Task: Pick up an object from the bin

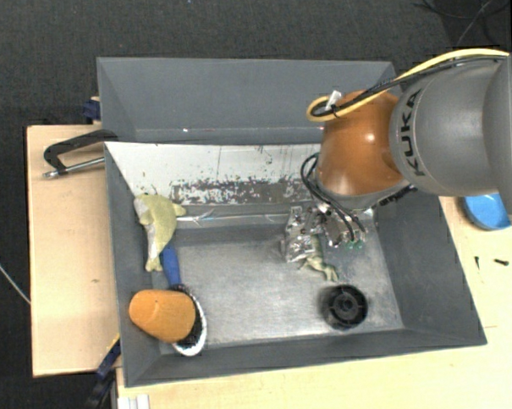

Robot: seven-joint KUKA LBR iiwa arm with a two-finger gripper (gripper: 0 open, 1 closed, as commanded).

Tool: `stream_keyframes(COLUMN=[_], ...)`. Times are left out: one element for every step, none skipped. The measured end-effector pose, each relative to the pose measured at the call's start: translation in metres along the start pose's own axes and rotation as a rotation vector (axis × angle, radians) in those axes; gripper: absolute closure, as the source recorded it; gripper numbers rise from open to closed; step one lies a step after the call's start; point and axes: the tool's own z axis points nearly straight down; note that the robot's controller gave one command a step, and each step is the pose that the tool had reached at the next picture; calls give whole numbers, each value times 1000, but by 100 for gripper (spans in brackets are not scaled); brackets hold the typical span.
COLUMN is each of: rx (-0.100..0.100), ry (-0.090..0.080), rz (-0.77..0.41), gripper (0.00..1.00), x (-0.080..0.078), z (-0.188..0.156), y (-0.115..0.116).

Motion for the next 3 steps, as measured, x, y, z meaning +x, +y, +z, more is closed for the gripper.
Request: stream_keyframes(rx=[0,-2,-1], ry=[0,-4,-16], rz=[0,90,90], gripper=[0,0,100], x=[0,-16,-19], z=[0,18,15], y=[0,-37,-37])
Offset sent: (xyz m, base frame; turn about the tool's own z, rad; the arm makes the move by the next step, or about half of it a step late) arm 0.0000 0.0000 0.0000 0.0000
